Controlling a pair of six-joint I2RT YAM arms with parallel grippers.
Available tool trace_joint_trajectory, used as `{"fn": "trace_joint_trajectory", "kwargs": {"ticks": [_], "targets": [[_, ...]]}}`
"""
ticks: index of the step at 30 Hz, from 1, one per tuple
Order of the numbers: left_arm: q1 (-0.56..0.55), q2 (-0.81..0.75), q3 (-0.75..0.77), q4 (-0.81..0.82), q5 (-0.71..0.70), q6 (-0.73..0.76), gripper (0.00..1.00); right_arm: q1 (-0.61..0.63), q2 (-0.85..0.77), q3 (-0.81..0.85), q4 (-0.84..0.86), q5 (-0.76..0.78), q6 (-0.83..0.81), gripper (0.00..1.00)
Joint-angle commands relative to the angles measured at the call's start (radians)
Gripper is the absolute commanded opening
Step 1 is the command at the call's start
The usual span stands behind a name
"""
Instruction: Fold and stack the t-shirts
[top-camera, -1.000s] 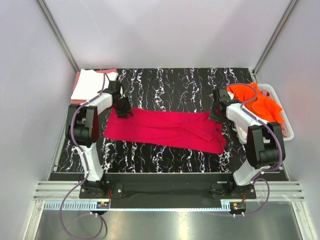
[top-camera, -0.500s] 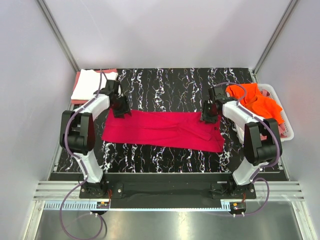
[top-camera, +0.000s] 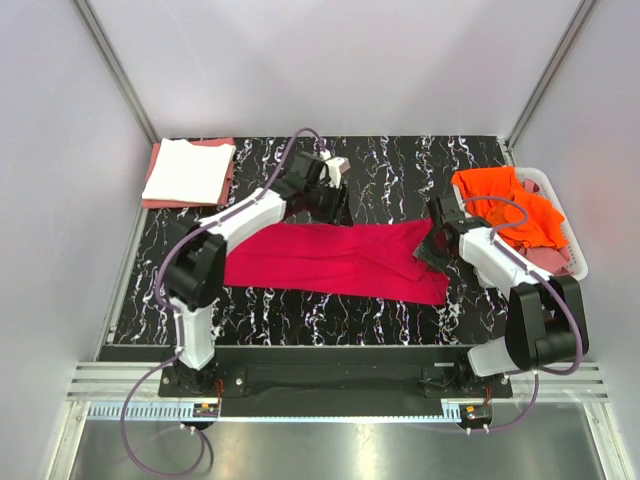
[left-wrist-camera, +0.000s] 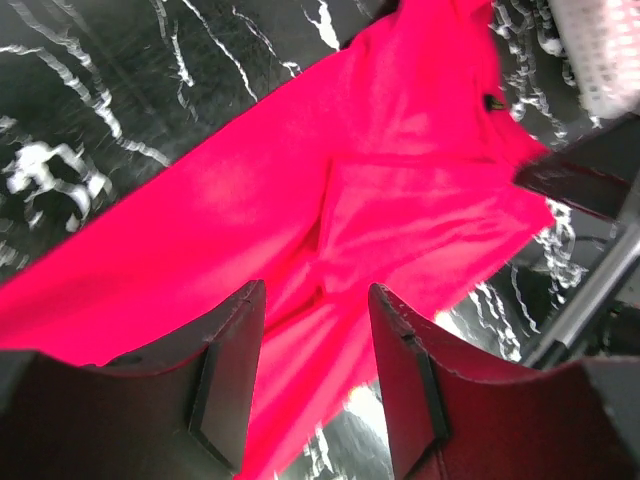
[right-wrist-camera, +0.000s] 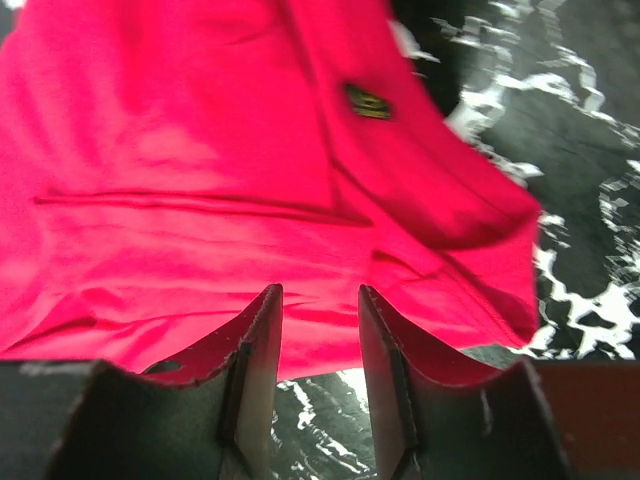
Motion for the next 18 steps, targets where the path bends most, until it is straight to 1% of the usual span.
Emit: {"fn": "trace_joint_trajectory", "kwargs": {"ticks": [1,5,8,12,18], "targets": [[-0.022,0.097,0.075,0.067,0.066,0.023,0.50,0.000,-0.052,-0.048,0.011,0.085,0.086,0.43],[-0.058,0.206,0.155,0.071,0.068,0.029,0.51,-0.001,-0.035,-0.064,0.034,0.087,0.106,0.43],[-0.084,0.260,0.195,0.076,0.068,0.032,0.51,-0.001,-0.024,-0.073,0.067,0.078,0.124,0.43],[-0.107,0.295,0.212,0.073,0.058,0.040,0.51,-0.001,-0.019,-0.101,0.107,0.088,0.150,0.42],[-0.122,0.301,0.204,0.084,0.077,0.049,0.50,0.000,-0.006,-0.136,0.152,0.090,0.181,0.41]]}}
